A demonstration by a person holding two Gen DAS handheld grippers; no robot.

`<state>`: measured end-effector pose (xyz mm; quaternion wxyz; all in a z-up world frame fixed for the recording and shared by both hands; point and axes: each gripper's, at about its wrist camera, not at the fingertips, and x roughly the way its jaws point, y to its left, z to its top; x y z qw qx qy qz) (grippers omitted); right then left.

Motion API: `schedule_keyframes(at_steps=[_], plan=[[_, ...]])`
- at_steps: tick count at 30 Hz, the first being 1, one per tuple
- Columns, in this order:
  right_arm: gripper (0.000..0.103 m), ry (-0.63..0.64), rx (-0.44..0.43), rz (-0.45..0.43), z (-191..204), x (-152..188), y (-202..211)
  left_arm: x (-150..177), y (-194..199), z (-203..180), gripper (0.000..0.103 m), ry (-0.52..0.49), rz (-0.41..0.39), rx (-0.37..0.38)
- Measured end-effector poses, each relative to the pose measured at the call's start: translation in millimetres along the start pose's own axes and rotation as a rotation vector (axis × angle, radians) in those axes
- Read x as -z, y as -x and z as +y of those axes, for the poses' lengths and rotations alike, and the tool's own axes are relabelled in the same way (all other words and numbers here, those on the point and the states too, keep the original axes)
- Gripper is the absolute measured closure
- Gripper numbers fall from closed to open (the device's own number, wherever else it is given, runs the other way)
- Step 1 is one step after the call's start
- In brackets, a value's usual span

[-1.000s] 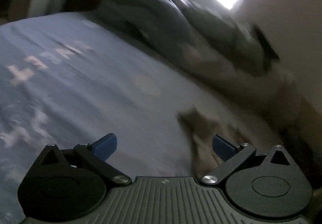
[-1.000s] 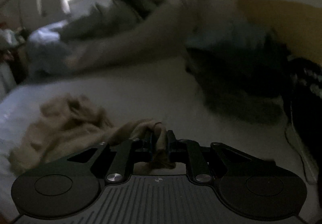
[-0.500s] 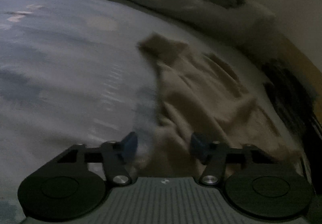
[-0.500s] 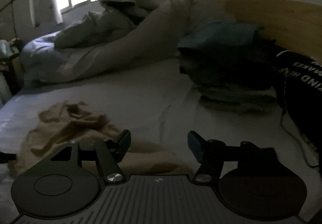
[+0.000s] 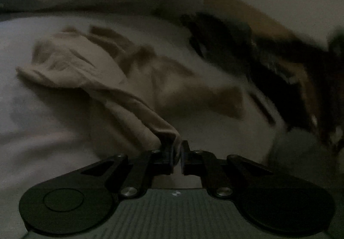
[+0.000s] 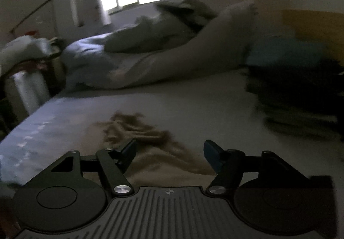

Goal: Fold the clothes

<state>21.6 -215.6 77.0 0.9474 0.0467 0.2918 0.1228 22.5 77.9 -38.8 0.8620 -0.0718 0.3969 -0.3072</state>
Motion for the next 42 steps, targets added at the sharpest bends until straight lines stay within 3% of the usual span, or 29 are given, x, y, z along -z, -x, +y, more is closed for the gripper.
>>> schedule_keyframes(at_steps=[3,6,8,12,16,17,18,19,20,24,28,32,37,39,42], plan=[[0.022,0.052,-0.117,0.065,34,-2,-28,16,-8,-14,0.092,-0.023,0.024,-0.058],[0.013,0.201,-0.236,0.126,83,6,-58,26,-5,-20,0.092,-0.025,-0.011,-0.084],[0.013,0.301,-0.288,0.15,114,14,-76,23,-5,-17,0.092,-0.028,-0.033,-0.096],[0.013,0.44,-0.304,0.187,162,30,-115,28,6,-9,0.092,0.015,-0.052,-0.126],[0.018,0.452,-0.318,0.245,183,33,-153,34,14,-1,0.092,0.065,-0.06,-0.125],[0.031,0.465,-0.309,0.266,187,37,-162,33,15,0,0.092,0.074,-0.061,-0.121],[0.055,0.48,-0.298,0.283,190,40,-170,33,15,1,0.092,0.078,-0.061,-0.119],[0.068,0.497,-0.272,0.285,190,43,-174,32,15,1,0.092,0.076,-0.06,-0.119],[0.098,0.514,-0.244,0.285,191,46,-178,31,15,1,0.092,0.075,-0.058,-0.121],[0.101,0.369,-0.245,0.199,158,34,-156,27,15,0,0.092,0.084,-0.06,-0.122],[0.101,0.177,-0.215,0.09,100,14,-106,24,20,-6,0.092,0.101,-0.082,-0.121],[0.101,-0.036,-0.167,0.053,34,18,-53,18,28,-15,0.092,0.119,-0.106,-0.094],[0.102,-0.308,0.046,-0.028,-41,49,23,15,28,-30,0.092,0.124,-0.08,-0.061],[0.102,-0.368,0.095,-0.012,-62,58,37,15,26,-34,0.091,0.101,-0.057,-0.064],[0.099,-0.235,0.155,0.01,-58,59,40,14,18,-36,0.087,0.091,-0.023,-0.073]])
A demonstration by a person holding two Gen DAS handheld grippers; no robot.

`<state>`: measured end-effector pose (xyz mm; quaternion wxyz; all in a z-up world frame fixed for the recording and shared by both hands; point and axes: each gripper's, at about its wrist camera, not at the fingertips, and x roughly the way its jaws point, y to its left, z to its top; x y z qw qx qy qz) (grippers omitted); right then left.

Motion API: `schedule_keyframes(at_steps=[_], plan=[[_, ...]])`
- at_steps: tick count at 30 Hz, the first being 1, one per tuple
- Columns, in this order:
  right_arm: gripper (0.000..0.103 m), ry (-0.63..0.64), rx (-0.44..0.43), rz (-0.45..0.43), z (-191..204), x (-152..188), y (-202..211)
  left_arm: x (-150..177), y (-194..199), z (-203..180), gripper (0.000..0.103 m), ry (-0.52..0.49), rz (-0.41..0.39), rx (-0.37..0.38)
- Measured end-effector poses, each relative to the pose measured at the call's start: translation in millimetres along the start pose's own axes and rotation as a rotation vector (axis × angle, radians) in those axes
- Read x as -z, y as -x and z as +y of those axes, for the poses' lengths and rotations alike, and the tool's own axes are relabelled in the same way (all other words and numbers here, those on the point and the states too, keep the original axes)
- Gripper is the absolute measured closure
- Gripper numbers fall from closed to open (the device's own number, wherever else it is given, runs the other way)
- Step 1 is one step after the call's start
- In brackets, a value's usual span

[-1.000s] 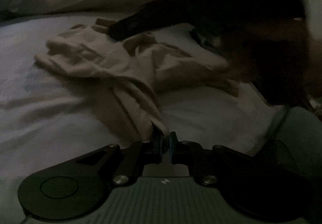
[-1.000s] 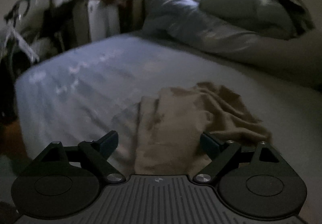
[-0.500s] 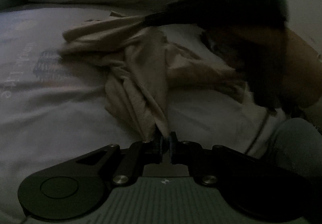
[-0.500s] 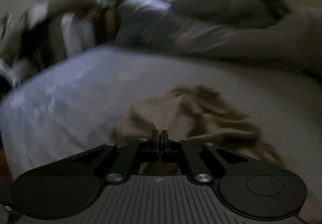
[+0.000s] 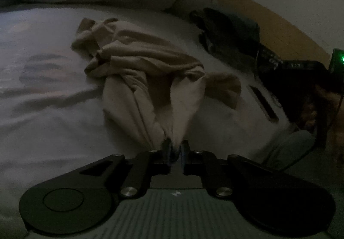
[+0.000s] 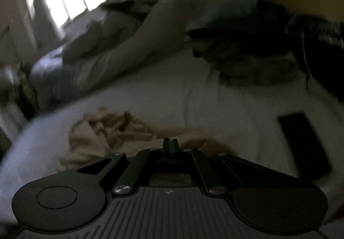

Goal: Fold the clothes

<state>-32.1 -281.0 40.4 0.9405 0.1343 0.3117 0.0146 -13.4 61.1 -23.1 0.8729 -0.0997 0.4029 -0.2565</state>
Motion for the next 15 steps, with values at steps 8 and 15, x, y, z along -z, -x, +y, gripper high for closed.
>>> schedule_keyframes(at_steps=[8,15], plan=[[0.028,0.402,-0.268,0.027,114,5,-28,4,-19,-7,0.079,-0.019,0.039,-0.003],[0.026,0.65,-0.399,0.095,207,21,-97,7,-22,-3,0.041,0.036,0.03,0.019]])
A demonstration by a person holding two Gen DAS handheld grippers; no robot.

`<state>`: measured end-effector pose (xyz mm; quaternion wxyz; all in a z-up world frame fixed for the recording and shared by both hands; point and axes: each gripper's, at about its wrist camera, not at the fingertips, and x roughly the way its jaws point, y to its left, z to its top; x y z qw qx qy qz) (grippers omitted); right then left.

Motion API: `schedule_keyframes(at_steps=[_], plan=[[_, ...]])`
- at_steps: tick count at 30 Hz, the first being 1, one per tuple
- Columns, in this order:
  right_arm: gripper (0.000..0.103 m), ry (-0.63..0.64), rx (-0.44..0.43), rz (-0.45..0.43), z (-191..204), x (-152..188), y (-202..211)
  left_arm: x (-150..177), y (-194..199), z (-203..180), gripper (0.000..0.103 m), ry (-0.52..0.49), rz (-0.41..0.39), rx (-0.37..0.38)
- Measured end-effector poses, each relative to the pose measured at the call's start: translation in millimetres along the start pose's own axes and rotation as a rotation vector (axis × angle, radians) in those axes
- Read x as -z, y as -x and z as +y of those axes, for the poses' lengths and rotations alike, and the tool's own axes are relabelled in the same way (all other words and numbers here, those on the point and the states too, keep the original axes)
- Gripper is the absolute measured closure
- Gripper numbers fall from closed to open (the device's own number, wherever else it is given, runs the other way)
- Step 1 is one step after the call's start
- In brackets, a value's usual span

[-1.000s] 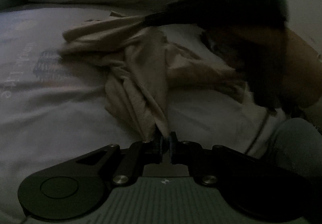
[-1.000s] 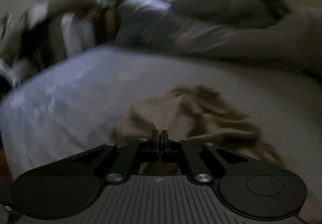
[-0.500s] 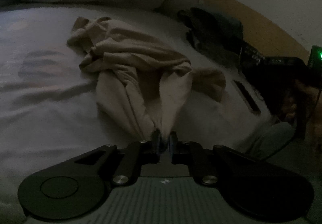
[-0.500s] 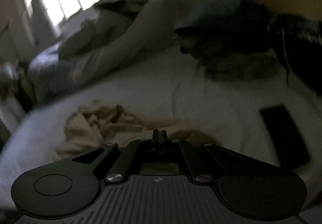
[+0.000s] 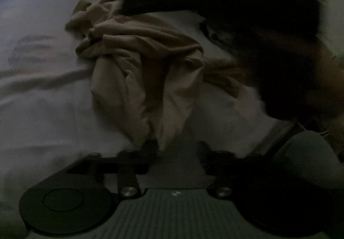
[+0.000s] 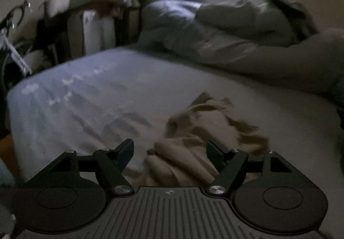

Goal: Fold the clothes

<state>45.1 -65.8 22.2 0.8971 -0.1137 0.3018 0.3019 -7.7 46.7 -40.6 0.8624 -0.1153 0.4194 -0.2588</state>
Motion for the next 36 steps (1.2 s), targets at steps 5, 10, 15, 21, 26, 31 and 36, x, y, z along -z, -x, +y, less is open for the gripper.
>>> schedule_keyframes(at_steps=[5,10,15,21,26,31,36], plan=[[0.064,0.041,0.037,0.132,4,-5,-62,-4,6,3,0.028,-0.001,-0.036,0.019],[0.096,-0.124,0.07,0.039,-27,-8,-39,-7,13,14,0.026,0.041,-0.07,0.015],[0.096,-0.433,0.11,-0.165,-87,-5,45,-14,27,20,0.024,0.07,-0.13,-0.005],[0.097,-0.722,0.227,-0.297,-156,42,138,-26,39,20,0.022,0.054,-0.197,-0.026],[0.098,-0.877,0.387,-0.267,-187,108,174,-38,37,29,0.021,0.087,-0.217,-0.064],[0.099,-0.993,0.492,-0.183,-195,161,185,-50,24,52,0.021,0.186,-0.224,-0.092],[0.102,-1.038,0.596,-0.115,-198,185,190,-72,1,75,0.021,0.243,-0.241,-0.063]])
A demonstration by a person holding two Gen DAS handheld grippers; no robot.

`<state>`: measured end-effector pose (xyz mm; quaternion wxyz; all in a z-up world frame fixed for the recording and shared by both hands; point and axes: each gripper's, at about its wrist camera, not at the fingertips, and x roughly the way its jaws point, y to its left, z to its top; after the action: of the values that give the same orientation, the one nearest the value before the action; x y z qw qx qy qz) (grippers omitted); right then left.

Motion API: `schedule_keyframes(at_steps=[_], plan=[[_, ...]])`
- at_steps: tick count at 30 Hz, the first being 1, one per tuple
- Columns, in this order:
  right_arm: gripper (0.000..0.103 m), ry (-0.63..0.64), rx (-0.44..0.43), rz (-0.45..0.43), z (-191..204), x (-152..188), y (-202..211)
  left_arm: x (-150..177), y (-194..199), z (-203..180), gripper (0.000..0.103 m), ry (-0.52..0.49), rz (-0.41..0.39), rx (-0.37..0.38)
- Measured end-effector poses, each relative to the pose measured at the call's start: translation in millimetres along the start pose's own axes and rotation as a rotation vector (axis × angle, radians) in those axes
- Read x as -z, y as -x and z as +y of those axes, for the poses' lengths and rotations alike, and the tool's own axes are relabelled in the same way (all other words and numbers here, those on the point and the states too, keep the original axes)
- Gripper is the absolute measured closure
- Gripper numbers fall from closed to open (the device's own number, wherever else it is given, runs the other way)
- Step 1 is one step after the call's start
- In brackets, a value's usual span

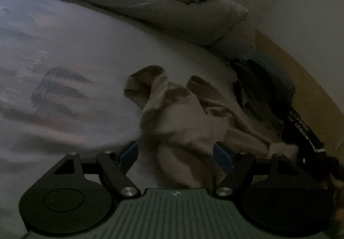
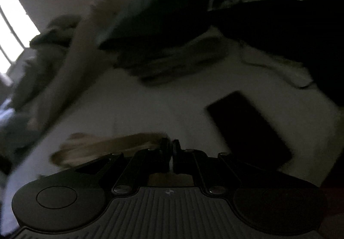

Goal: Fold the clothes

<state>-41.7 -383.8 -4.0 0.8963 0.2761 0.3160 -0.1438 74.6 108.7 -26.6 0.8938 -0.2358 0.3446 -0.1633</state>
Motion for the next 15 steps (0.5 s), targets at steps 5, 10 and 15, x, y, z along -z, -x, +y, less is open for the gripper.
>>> schedule_keyframes(at_steps=[5,10,15], plan=[[0.102,0.028,0.02,-0.044,-11,-9,6,-18,-32,15,0.021,0.07,0.003,0.016],[0.099,0.088,-0.018,-0.06,4,-12,11,-23,-59,28,0.05,0.153,0.047,0.031],[0.097,0.177,-0.054,-0.072,21,-6,16,-26,-51,27,0.089,0.178,0.04,0.078]])
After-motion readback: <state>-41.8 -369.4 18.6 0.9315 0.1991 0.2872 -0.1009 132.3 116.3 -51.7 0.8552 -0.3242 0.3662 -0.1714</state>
